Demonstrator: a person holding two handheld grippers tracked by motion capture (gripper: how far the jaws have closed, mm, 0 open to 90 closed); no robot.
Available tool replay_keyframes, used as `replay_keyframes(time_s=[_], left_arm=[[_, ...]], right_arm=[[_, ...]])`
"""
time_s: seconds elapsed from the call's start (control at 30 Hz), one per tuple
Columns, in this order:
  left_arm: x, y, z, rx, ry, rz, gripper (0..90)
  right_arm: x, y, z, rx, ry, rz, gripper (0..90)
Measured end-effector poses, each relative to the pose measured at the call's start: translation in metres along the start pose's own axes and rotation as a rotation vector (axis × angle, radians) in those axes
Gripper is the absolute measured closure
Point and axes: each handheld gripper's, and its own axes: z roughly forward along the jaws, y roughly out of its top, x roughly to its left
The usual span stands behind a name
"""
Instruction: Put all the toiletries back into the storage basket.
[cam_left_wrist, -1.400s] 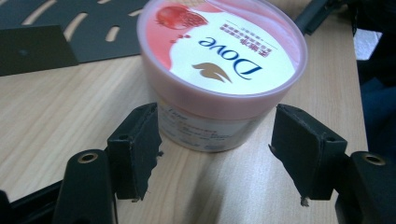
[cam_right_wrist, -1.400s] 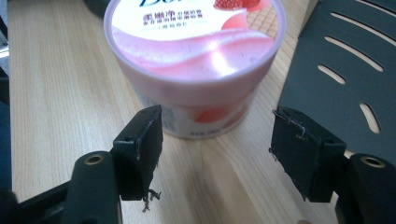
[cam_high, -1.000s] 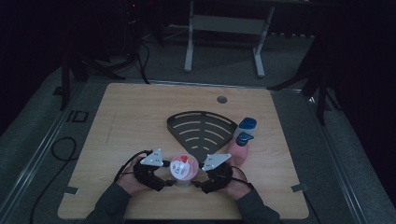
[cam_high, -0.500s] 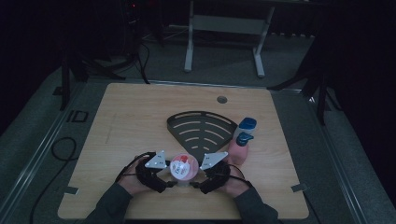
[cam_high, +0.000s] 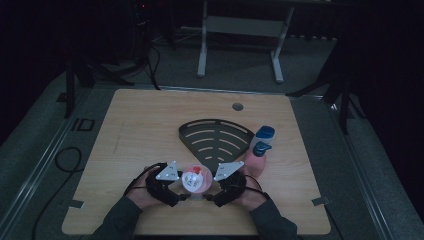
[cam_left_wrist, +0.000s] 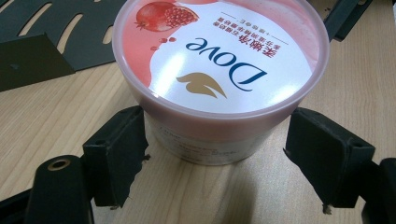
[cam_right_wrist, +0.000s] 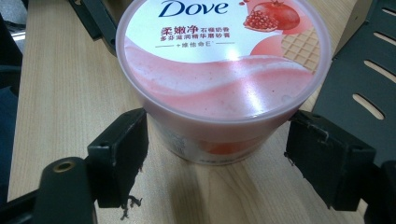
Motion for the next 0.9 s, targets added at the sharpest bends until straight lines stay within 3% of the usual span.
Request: replay_keyframes(time_s=[0.43,0.9], left_arm=[[-0.001,0.002,-0.004,0.018,-0.003,-0.01,20.7],[0.003,0.024,-0.016,0.044,0.019,0.059,20.7]], right_arm=[[0.003,0.005,-0.001,0.005,-0.001,-0.014,21.0],[-0.004,0.014,-0.011,0.003,0.002,-0.012,21.0]])
